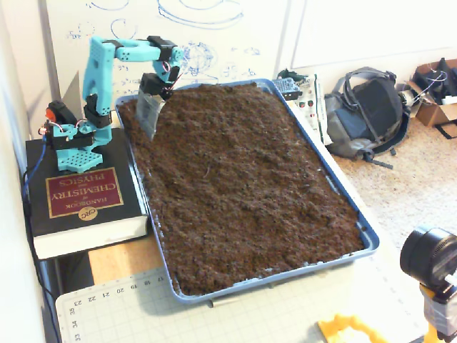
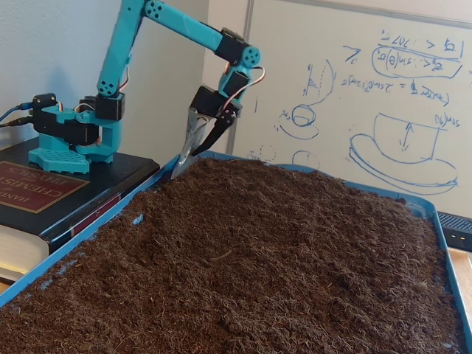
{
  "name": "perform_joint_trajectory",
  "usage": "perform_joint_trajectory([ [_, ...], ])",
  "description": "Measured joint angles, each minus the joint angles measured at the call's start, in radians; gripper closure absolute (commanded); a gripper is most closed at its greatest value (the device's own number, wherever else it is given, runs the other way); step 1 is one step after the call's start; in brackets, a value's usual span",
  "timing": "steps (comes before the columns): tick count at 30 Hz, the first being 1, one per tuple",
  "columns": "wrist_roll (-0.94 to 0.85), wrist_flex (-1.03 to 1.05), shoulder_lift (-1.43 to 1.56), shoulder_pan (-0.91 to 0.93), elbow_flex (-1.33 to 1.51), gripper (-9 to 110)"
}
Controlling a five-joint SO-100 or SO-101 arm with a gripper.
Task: Build a berm.
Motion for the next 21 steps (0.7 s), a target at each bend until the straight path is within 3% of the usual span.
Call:
perform_joint_trajectory([
  [8,0.14,0.0,-0.112,-0.06,-0.112,101],
  [21,0.184,-0.084,-0.25,-0.137,-0.135,101],
])
